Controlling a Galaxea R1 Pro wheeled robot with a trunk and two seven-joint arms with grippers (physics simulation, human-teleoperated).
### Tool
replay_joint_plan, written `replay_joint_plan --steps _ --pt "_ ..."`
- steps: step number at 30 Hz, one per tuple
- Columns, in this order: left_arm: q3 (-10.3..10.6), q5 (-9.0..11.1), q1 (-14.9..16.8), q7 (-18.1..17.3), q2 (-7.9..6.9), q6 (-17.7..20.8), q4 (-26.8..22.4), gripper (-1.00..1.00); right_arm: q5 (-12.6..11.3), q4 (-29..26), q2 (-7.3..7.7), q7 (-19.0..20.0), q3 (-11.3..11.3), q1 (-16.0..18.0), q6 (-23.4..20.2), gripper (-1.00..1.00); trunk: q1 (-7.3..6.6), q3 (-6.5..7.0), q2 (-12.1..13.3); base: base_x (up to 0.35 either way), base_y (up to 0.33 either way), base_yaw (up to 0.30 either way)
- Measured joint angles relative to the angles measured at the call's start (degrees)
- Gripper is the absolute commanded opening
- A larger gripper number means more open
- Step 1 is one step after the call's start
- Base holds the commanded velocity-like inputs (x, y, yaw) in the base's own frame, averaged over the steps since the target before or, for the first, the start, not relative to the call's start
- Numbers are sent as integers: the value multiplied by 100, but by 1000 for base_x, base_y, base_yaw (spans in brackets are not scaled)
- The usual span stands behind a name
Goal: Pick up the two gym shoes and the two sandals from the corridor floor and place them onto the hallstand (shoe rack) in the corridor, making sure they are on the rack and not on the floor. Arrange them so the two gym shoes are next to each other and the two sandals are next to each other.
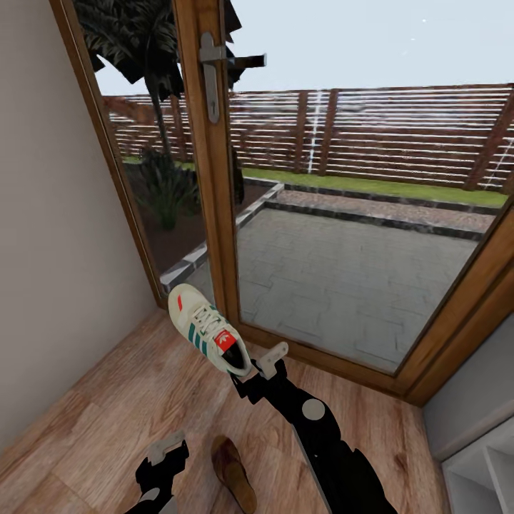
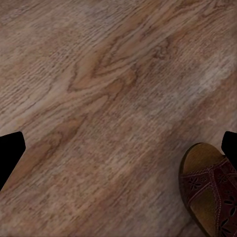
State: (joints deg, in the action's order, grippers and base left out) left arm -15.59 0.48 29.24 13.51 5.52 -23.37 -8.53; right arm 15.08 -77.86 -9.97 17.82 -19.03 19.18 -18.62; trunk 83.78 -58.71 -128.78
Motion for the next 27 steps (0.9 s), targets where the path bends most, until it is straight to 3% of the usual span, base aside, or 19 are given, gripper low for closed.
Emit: replay_joint_plan --steps 27 --pt "2 0 0 0 0 -1 -1 100 0 9 0 1 -9 0 0 -100 0 0 0 0 0 0"
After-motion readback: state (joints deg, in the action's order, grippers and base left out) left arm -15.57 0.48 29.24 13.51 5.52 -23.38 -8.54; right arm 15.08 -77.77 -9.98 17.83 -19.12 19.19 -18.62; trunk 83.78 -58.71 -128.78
